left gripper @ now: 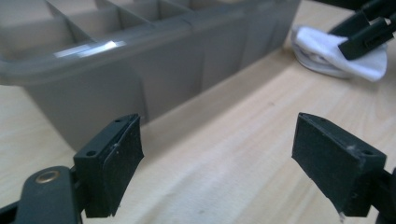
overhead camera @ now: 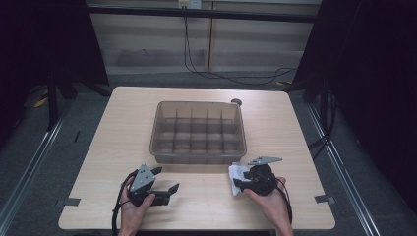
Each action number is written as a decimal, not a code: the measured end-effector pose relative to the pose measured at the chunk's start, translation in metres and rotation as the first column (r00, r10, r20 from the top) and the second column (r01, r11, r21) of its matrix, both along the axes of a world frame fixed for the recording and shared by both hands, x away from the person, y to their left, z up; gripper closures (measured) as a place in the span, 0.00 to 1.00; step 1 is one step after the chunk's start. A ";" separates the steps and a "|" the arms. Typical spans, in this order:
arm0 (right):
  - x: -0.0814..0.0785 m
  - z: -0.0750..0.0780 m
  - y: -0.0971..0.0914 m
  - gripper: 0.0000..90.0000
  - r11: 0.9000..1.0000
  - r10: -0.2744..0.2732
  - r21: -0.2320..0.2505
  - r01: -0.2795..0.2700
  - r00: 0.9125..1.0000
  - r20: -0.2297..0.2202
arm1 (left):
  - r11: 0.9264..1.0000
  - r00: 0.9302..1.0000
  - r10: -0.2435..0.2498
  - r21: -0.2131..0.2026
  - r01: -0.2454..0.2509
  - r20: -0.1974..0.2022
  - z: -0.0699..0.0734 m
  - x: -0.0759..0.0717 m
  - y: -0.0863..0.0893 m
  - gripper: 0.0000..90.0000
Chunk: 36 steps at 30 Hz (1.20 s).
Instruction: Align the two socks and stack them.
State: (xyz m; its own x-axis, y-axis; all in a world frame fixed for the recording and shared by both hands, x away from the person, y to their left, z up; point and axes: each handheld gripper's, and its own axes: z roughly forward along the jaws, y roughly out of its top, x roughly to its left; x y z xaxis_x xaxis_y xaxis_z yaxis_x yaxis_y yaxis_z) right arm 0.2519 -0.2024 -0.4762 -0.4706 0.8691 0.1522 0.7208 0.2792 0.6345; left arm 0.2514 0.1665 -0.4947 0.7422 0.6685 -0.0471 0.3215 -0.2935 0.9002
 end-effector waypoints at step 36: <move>0.015 0.030 -0.034 0.22 0.998 -0.043 0.053 0.046 0.997 -0.066 | 0.944 0.920 0.269 -0.266 -0.194 0.284 -0.014 -0.018 0.036 0.17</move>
State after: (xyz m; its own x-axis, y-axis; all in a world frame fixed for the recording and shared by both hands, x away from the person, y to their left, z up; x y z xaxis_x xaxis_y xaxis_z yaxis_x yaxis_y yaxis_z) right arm 0.2673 -0.2367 -0.4462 -0.4194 0.8786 0.2282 0.7716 0.2125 0.5996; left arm 0.2335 0.2023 -0.5086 0.5694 0.8220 -0.0108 0.0470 -0.0195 0.9987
